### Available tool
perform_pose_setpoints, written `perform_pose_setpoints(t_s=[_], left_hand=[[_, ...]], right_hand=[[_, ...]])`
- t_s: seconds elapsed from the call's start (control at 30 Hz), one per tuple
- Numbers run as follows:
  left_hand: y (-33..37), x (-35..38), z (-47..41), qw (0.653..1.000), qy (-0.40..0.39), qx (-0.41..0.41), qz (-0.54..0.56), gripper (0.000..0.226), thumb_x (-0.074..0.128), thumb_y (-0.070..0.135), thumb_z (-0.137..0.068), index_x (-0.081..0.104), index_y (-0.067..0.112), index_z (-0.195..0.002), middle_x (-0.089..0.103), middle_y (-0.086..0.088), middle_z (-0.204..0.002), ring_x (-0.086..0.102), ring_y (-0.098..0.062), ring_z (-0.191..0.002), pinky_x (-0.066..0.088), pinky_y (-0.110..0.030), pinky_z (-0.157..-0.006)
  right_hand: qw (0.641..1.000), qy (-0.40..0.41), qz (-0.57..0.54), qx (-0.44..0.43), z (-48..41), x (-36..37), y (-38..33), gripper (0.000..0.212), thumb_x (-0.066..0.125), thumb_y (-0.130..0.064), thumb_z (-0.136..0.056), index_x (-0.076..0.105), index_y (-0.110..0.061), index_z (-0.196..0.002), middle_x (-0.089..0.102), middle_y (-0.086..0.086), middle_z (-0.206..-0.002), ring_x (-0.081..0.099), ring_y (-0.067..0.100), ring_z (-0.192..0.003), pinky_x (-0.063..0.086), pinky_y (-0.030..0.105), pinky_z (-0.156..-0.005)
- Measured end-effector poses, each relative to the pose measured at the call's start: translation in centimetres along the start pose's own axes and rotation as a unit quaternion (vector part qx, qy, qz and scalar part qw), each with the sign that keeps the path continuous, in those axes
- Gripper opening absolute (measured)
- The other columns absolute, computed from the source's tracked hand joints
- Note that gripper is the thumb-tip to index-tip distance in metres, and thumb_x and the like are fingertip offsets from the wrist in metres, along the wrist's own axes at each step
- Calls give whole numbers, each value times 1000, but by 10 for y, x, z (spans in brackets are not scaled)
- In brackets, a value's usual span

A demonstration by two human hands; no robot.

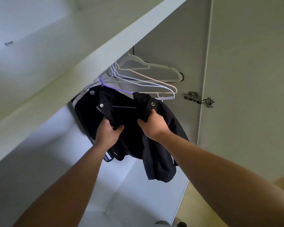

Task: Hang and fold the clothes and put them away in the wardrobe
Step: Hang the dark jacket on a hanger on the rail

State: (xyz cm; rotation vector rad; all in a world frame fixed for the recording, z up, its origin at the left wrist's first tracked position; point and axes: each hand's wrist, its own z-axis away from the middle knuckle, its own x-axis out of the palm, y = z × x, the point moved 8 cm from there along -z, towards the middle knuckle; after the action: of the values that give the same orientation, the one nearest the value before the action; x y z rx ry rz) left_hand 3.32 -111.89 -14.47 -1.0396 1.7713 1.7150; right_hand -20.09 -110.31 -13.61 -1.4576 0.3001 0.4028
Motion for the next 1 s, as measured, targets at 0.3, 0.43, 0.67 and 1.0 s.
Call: perform_pose_setpoints(t_s=[0.3,0.43,0.67,1.0], left_hand=[[-66,47,-7,992,-49,-110,-25,31,80,37,-82,61,19,-98,71,11,-94,68,-13,-93,48,-29,-81],[-95,83,-18,988,-79,-128,-30,26,82,35,-81,62,22,-91,71,11,-94,68,-11,-93,50,-28,-83],[-138,158,-19,983,-109,-118,-88,15,76,30,-85,68,17,-81,63,12,-64,60,-15,-62,42,-23,-53],[-244,309,4,981,-85,-175,5,11,73,14,-89,71,15,-101,73,-6,-84,63,-20,-77,51,-32,-76]], right_hand=[[995,-92,23,40,-4,35,58,54,63,-49,-91,48,-22,-135,67,5,-116,62,27,-111,51,36,-94],[994,-99,33,28,-20,44,84,57,62,-49,-92,46,-24,-140,61,8,-129,59,28,-118,49,37,-101],[996,-71,37,43,-48,54,172,46,61,-36,-93,51,-23,-136,60,5,-129,55,24,-121,46,29,-97],[989,-99,108,-13,-70,114,318,51,49,-21,-98,41,-37,-146,46,6,-136,59,28,-109,47,30,-89]])
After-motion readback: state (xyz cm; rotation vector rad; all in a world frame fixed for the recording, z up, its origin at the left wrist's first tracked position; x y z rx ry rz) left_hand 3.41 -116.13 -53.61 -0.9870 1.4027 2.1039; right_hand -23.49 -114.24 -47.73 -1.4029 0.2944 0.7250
